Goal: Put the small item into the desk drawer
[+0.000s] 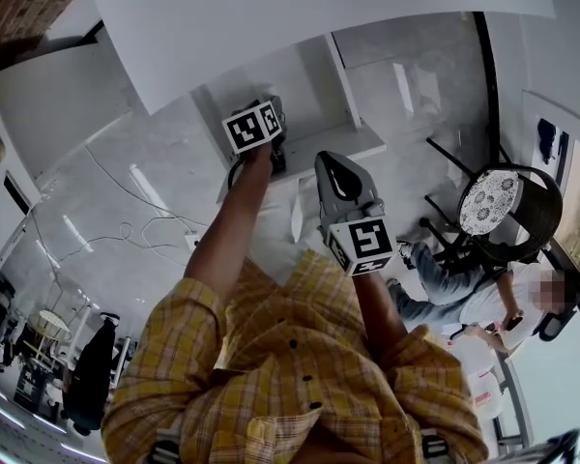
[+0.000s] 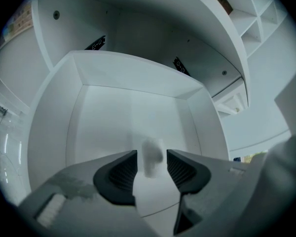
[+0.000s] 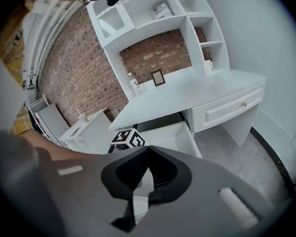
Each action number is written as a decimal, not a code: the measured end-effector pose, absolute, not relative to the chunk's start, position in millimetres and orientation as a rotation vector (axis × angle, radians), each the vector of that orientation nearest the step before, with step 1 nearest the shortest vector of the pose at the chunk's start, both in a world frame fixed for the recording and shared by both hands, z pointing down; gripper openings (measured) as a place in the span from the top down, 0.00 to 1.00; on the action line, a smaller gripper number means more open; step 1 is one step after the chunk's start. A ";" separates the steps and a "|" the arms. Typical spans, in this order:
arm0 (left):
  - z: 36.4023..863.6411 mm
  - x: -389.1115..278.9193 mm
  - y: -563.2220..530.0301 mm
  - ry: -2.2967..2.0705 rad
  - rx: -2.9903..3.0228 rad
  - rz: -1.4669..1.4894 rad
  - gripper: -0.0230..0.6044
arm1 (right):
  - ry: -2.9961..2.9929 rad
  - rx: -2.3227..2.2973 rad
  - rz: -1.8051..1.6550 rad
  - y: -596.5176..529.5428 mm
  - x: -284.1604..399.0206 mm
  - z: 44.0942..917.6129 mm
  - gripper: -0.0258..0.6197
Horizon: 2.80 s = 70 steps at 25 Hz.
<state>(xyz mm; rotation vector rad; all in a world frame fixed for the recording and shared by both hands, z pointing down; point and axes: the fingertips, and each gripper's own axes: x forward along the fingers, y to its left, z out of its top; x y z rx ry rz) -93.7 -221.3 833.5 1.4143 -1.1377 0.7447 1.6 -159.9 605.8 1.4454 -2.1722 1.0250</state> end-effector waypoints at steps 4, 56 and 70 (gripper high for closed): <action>826.3 -95.7 -219.4 -1.146 1.421 0.738 0.65 | -2.178 1.454 1.021 -156.9 3.7 603.7 0.96; 413.2 -59.7 -105.1 -1.523 2.162 0.210 0.96 | -2.594 1.542 0.577 -79.8 59.0 371.1 0.96; 309.0 -45.5 -74.0 -1.585 2.379 0.081 0.96 | -2.702 1.566 0.404 -68.9 60.3 287.4 0.96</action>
